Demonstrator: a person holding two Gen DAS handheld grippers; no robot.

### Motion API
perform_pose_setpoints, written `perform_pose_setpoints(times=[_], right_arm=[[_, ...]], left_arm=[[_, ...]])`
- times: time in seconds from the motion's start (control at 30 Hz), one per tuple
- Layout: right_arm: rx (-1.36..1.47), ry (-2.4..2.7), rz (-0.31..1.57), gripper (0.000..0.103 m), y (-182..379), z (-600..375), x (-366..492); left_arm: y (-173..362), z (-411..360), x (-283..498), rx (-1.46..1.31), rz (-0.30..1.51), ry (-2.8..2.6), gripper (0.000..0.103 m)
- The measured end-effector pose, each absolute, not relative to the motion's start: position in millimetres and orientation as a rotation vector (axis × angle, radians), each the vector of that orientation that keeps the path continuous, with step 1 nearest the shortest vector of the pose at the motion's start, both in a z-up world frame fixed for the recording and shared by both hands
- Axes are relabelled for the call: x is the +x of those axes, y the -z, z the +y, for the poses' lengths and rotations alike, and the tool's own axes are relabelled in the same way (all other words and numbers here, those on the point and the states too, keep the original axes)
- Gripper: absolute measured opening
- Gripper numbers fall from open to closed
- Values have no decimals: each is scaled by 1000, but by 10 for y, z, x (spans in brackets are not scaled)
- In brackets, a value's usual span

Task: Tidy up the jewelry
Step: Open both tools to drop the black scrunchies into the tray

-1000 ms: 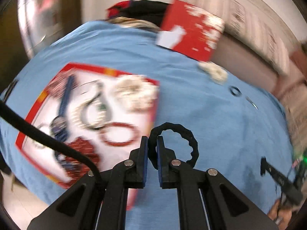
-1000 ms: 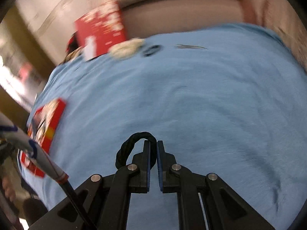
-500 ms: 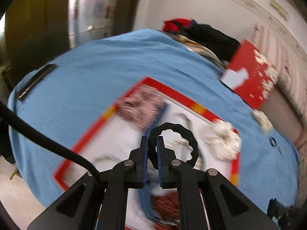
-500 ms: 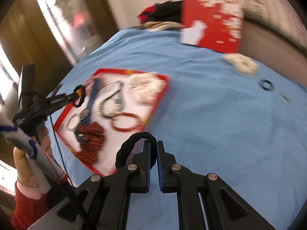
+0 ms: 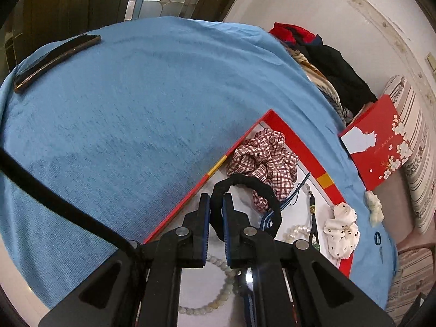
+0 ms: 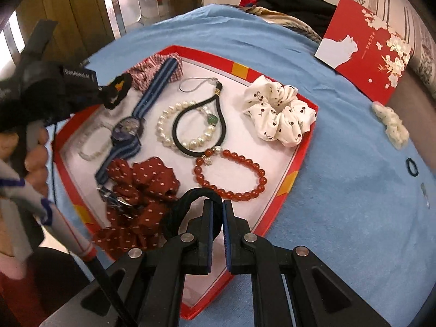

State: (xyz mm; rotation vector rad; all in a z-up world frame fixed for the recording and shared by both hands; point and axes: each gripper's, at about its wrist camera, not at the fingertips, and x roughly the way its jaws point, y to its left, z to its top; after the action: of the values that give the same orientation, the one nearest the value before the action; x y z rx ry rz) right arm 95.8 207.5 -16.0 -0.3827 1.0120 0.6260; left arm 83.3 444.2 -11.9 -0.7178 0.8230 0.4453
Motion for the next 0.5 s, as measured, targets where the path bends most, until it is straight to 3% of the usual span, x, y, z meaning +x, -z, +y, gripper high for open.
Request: perform_pose_setpoints(times=[0.13, 0.27, 0.5], right_arm=[[-381, -617, 1027, 11, 152, 2040, 961], [-370, -614, 1005, 43, 99, 1994, 936], [-349, -604, 987, 47, 18, 1866, 838]], left_arm=[[103, 4427, 800, -711, 815, -456, 11], [77, 4430, 750, -741, 789, -426, 24], [-126, 4260, 661, -636, 721, -451, 46]])
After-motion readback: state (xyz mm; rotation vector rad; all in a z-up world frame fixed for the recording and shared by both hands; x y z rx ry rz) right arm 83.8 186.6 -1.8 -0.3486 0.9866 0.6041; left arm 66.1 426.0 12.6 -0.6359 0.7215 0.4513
